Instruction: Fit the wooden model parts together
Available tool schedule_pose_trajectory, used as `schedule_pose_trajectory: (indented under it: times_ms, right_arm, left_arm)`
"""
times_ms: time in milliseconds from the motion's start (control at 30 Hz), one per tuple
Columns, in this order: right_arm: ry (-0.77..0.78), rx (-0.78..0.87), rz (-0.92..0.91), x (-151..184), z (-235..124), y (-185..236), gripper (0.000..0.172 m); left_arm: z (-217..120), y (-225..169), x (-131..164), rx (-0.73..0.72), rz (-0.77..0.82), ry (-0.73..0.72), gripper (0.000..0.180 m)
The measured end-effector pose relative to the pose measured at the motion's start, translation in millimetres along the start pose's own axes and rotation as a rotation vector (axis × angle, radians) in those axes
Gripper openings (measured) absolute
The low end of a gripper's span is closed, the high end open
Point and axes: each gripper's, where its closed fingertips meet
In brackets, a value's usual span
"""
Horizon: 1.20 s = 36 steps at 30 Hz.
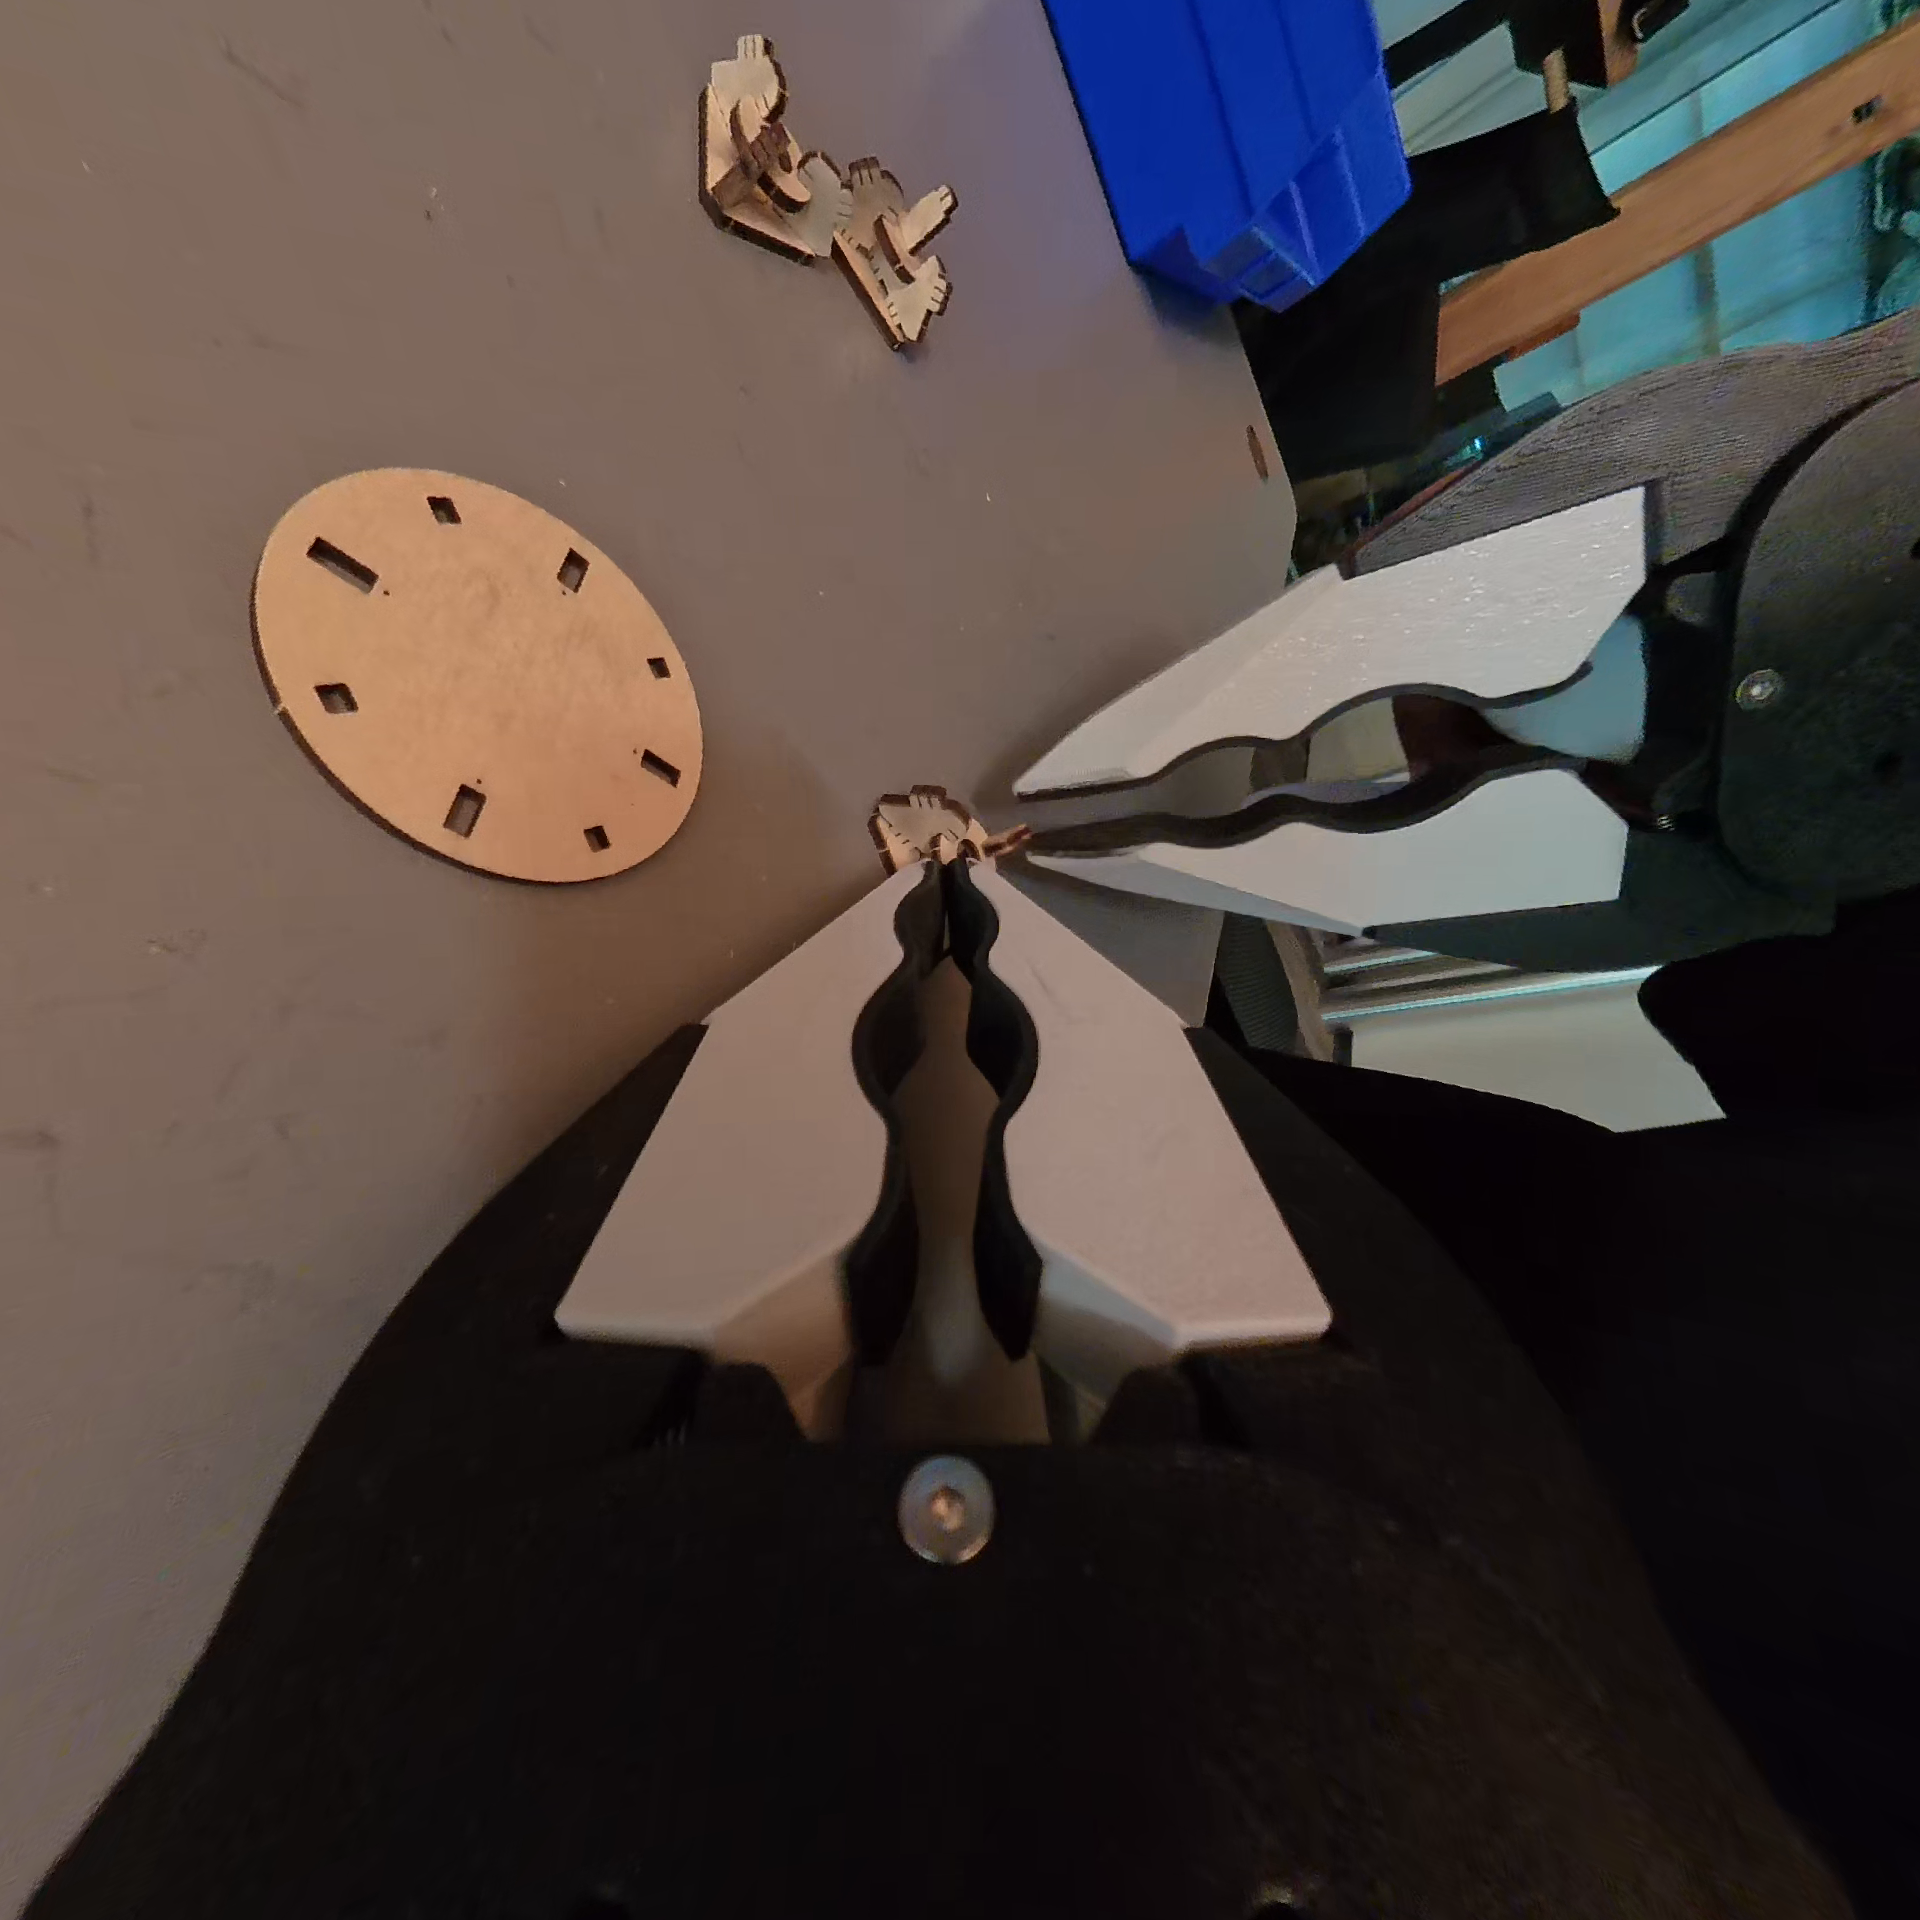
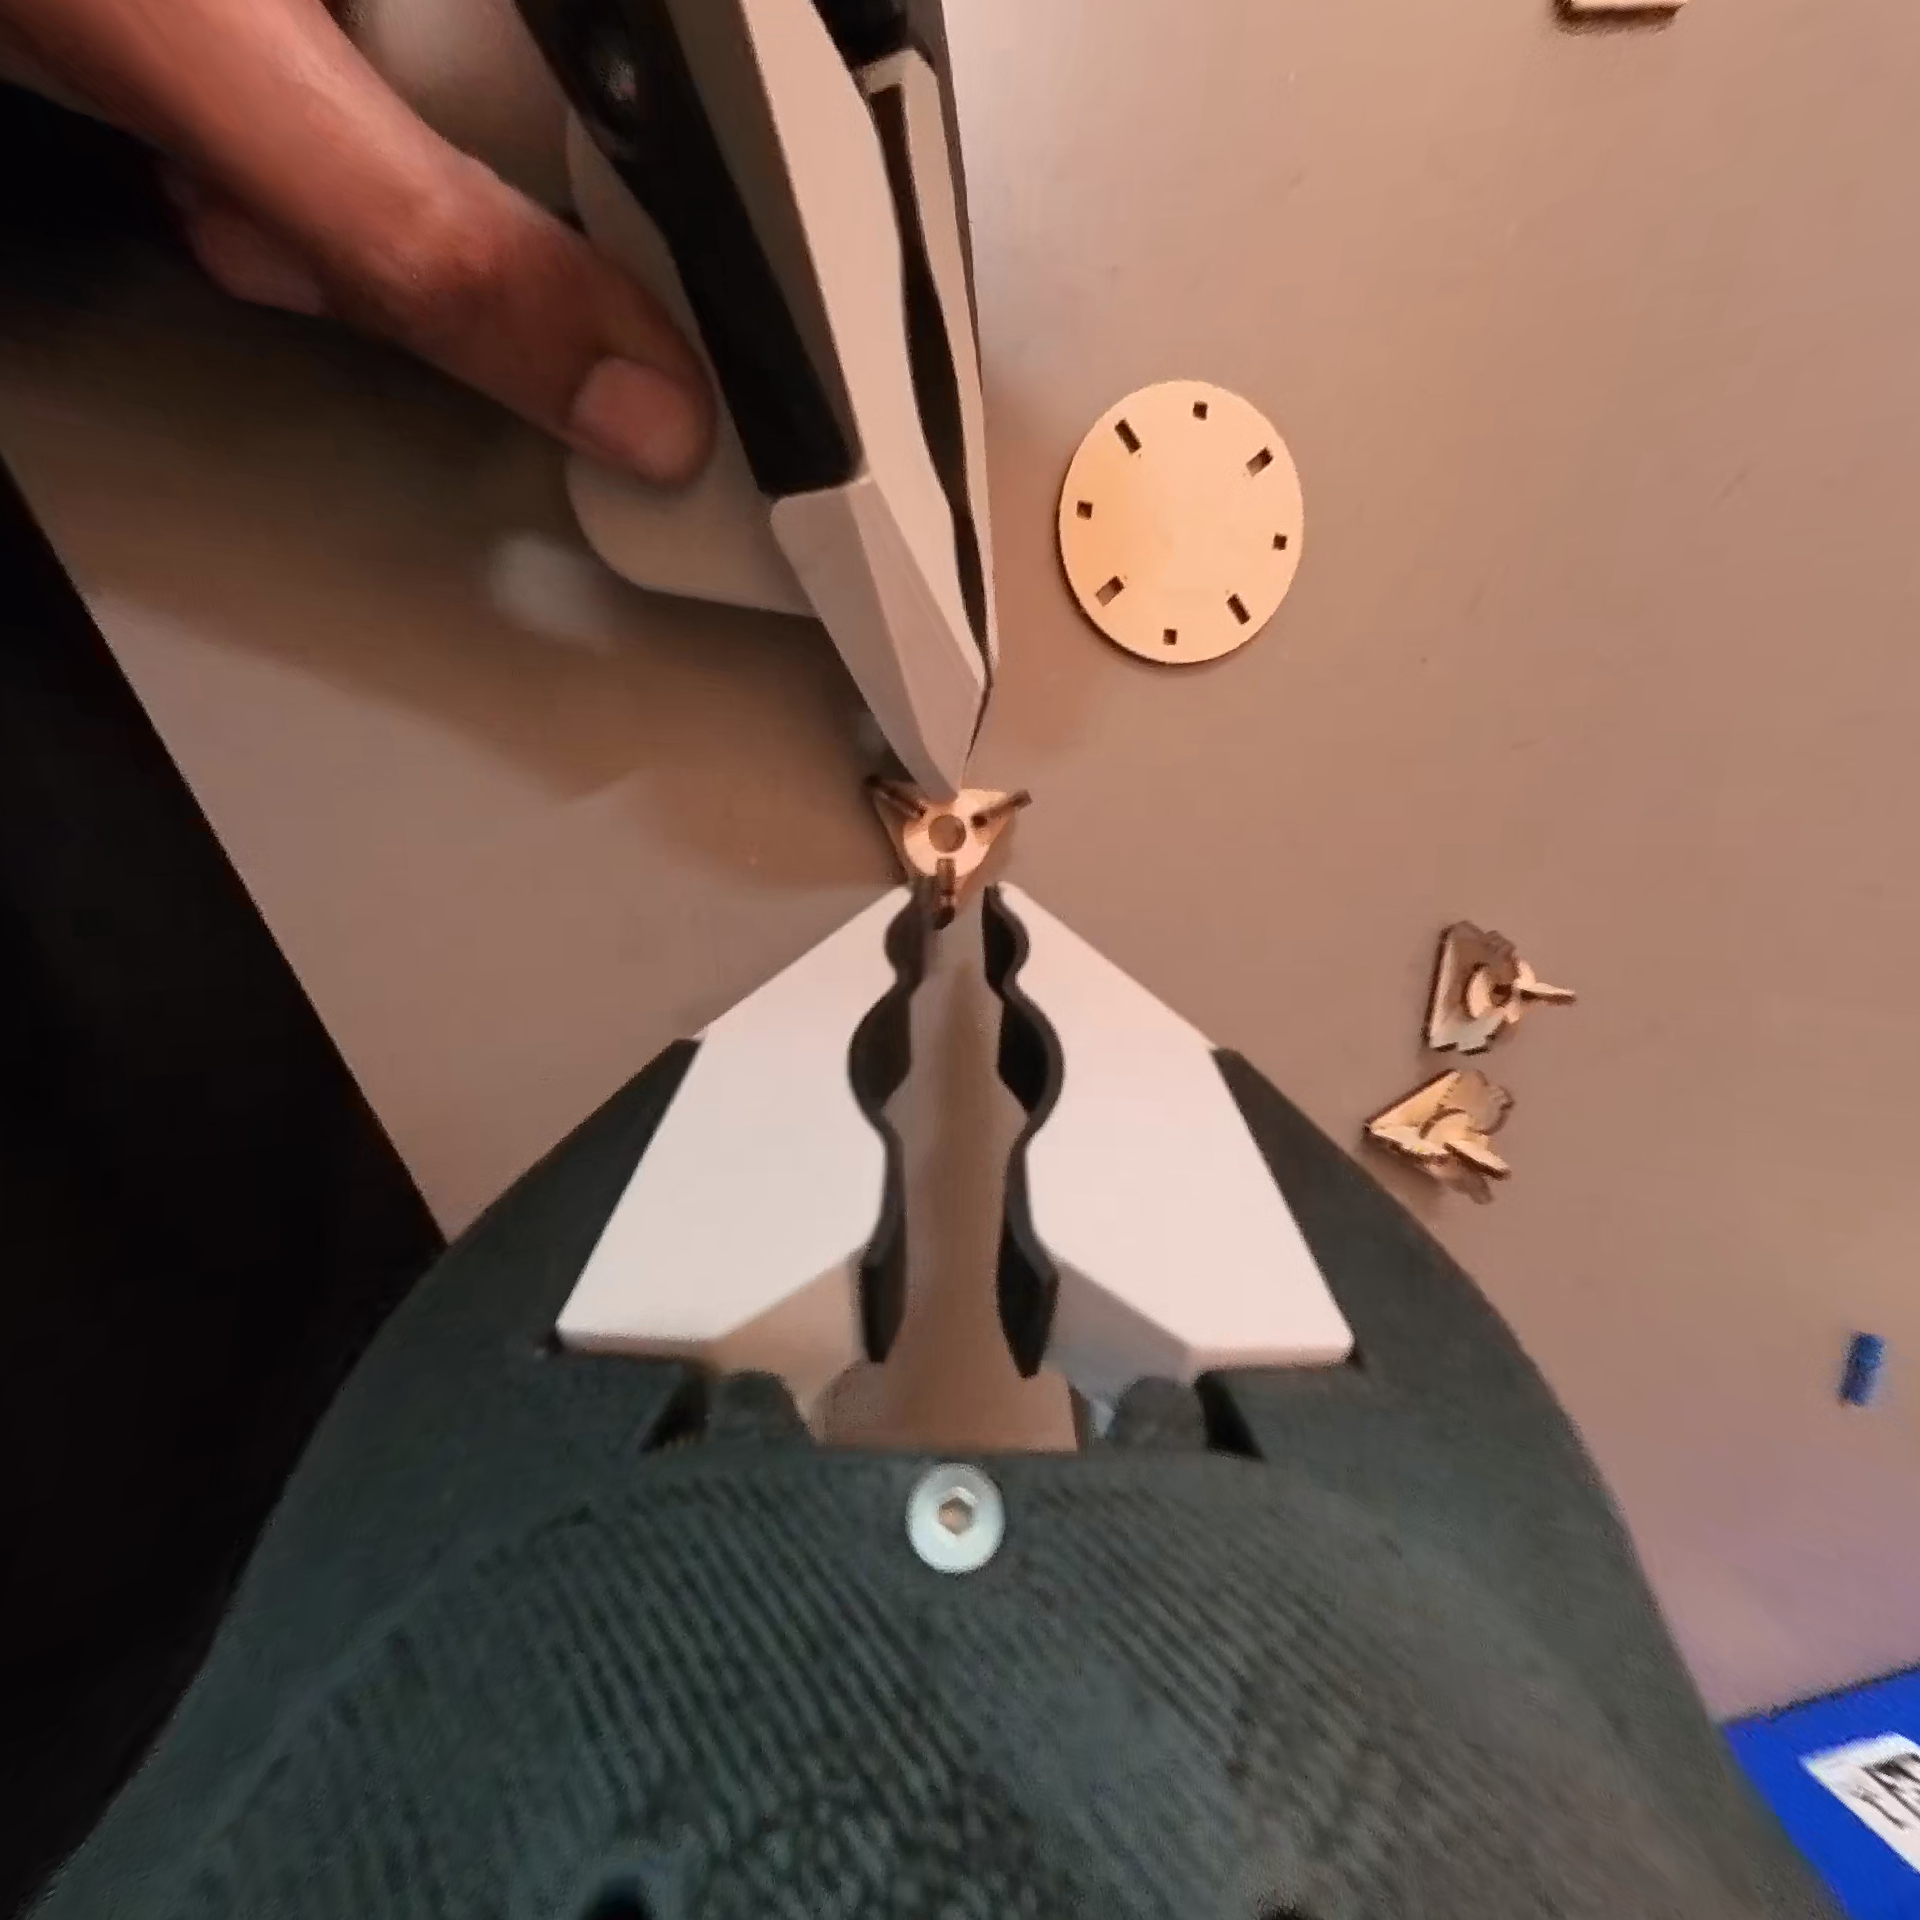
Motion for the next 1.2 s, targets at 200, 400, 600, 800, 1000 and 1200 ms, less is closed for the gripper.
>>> schedule_pose_trajectory:
  times_ms: [200,400,600,800,1000,1200]
  right_arm:
    - [0.066,-0.030,-0.069,-0.1,3.1,2.3,0.001]
    - [0.119,-0.127,-0.062,3.8,11.9,4.9,0.002]
    - [0.180,-0.115,-0.111,6.5,15.5,4.5,0.001]
    - [0.187,-0.088,-0.111,6.5,2.5,-4.3,0.014]
    - [0.162,-0.150,-0.095,6.1,4.7,2.3,0.001]
    - [0.181,-0.168,-0.090,6.0,5.2,2.5,0.001]
  left_arm:
    - [0.1,0.1,-0.1,0.000,0.000,0.000,0.002]
    - [0.2,0.1,-0.1,0.003,-0.001,0.001,0.002]
    - [0.7,-0.3,0.3,0.006,0.000,0.004,0.002]
    - [0.4,-0.2,0.1,0.008,-0.001,0.003,0.002]
    - [1.0,-0.4,0.2,0.003,0.005,0.004,0.002]
    - [1.0,-0.4,0.2,0.004,0.003,0.004,0.003]
Point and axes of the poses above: each gripper's, where its closed fingertips meet, z out along the fingers, x out of its underside, y = z × x across the jaws, and after that the axes turned 15 degrees about y, right-handed
